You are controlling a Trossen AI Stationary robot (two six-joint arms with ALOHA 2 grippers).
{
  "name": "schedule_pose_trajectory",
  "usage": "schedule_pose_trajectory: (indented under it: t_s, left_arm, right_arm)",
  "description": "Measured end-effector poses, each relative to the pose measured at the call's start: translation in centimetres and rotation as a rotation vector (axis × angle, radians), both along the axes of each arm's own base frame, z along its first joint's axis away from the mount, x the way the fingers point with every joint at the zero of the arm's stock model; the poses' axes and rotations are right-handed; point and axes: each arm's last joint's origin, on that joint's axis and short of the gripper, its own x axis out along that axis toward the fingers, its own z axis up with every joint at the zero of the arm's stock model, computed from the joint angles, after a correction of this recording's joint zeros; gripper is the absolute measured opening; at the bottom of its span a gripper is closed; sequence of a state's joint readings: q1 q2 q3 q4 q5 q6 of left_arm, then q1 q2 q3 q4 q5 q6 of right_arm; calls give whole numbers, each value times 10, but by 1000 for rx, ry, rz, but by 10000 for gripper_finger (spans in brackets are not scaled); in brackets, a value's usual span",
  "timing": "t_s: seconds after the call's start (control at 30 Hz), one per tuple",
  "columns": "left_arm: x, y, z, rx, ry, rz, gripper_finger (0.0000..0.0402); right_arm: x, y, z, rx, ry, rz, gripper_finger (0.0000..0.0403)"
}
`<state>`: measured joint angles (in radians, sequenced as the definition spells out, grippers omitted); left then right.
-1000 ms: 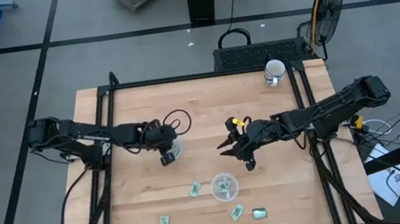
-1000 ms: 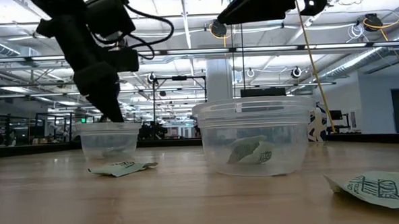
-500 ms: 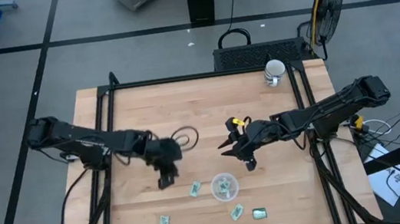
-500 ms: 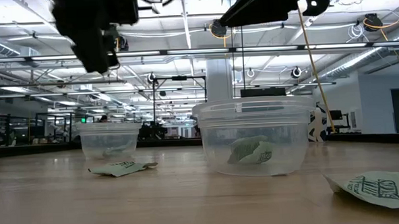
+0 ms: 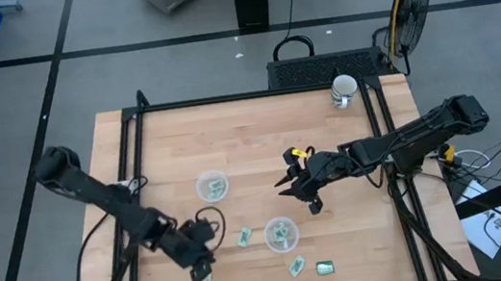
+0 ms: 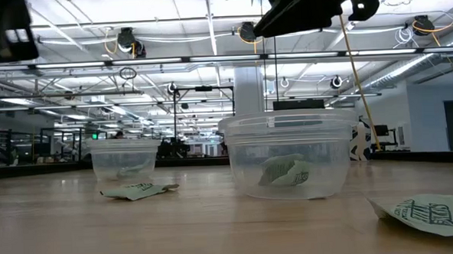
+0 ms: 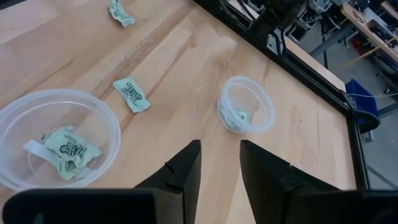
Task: Pick and place items into bin
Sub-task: Put the white stevia packet into the top transparent bin
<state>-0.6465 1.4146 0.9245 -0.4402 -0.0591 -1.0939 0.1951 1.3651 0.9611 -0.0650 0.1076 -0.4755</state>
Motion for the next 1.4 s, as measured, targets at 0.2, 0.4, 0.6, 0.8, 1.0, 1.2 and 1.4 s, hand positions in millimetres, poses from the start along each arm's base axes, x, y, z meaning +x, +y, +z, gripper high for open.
schedule_pose_trajectory:
  t_s: [0.2,0.4,0.6,0.8,1.0,1.2,1.4]
  left_arm:
    - [2,-26,-35,-36,149,-73,93]
    - [8,-31,-73,-36,330,-99,93]
    - [13,-28,-82,-31,359,-92,93]
    - [14,-25,-82,38,312,-107,93]
    - [15,-24,-82,139,235,-174,93]
    - [24,-3,-84,416,146,-111,93]
    - [30,20,-85,493,199,-30,93]
  right_arm:
    - [0,0,0,94,6,-57,105]
    - [0,0,0,121,8,-73,105]
    - [0,0,0,86,6,-52,105]
    - [0,0,0,74,5,-44,105]
    - [0,0,0,73,5,-44,105]
    - [0,0,0,73,5,-44,105]
    - [0,0,0,73,5,-44,105]
